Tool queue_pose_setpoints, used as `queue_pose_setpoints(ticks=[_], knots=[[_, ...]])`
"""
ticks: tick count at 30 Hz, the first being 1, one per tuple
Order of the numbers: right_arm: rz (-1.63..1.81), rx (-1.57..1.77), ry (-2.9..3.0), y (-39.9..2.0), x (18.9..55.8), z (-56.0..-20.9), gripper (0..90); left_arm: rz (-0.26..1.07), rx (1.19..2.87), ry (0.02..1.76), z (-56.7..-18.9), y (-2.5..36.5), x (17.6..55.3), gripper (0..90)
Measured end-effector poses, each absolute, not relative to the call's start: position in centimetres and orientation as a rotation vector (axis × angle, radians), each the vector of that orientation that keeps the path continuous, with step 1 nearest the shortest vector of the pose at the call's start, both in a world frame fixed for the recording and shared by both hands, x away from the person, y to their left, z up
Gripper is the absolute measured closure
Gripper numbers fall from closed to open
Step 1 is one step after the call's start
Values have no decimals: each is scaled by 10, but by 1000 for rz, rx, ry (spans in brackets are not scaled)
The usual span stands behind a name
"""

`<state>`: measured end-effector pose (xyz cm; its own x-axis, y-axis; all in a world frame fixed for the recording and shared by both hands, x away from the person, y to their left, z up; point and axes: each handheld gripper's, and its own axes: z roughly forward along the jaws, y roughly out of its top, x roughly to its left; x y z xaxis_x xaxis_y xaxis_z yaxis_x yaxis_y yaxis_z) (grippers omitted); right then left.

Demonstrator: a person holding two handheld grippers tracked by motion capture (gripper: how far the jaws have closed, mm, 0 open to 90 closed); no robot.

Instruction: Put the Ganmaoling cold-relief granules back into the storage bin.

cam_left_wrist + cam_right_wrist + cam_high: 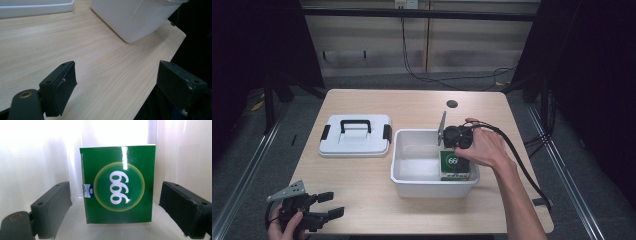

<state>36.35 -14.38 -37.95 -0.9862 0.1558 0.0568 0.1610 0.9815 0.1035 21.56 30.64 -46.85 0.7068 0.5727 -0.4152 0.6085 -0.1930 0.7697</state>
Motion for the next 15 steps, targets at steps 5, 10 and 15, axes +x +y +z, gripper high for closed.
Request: queue_pose_setpoints(ticks=[5,10,15], knots=[[-272,-281,-3054,-151,362,-371,131,-43,1865,922,-469,306,216,160],[-363,-295,-3064,-160,359,-361,131,-43,1865,921,-469,306,216,160],[-502,-317,-3054,-171,354,-350,132,-44,1865,921,-469,306,216,160]])
